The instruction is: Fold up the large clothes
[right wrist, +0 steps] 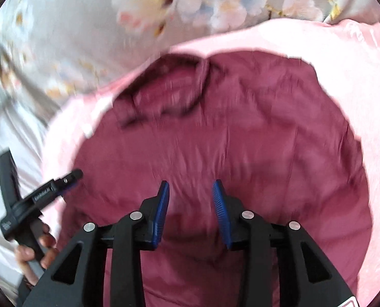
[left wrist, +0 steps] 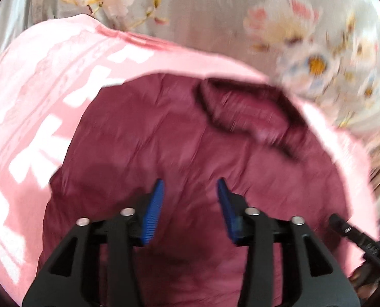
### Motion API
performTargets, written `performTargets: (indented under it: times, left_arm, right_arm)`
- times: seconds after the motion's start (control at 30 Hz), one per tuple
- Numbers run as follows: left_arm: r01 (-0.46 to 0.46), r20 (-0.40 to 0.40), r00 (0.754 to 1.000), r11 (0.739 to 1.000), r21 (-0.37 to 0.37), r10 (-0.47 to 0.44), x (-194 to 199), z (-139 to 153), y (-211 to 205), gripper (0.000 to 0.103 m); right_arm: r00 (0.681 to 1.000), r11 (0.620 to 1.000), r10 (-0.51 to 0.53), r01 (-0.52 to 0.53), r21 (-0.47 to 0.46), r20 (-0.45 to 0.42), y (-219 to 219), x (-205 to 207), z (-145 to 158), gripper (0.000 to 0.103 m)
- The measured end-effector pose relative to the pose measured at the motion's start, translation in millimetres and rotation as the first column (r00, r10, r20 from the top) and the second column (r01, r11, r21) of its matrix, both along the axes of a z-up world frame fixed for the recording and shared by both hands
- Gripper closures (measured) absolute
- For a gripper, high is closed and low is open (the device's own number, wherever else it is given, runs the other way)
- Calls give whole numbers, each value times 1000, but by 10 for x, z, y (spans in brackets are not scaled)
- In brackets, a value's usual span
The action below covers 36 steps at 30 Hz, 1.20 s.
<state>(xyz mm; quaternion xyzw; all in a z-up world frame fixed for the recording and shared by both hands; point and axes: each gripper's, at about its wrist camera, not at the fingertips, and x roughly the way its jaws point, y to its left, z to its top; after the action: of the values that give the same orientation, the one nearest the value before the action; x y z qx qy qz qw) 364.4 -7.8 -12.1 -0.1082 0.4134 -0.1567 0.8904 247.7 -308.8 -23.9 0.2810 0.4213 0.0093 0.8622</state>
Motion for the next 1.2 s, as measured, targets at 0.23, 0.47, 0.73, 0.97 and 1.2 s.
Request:
performTargets:
  times: [0.23, 0.47, 0.73, 0.97, 1.2]
  left_arm:
    - [-14, -158, 987, 988, -151, -10, 875, -88, -222, 49]
    - [-65, -362, 931, 947, -315, -56, 1280, -554, -348, 87]
    - [84, -181, 977, 985, -148, -110, 1038, -227, -396, 94]
    - [102, -138, 985, 995, -11, -102, 952, -533, -494, 94]
    - [115, -48, 992, 993, 33, -113, 879, -588, -531, 92]
  right_arm:
    - [998, 975, -57, 50, 215, 30, -330, 668, -17, 65]
    - [997, 927, -53, 69, 368, -53, -340, 1164, -433, 76]
    - [999, 999, 31, -30, -28, 42, -102, 1044, -37, 97]
    - [996, 987, 30, -43, -158, -83, -74, 1097, -479, 103]
    - [1000, 991, 18, -17, -133, 10, -140, 947, -452, 90]
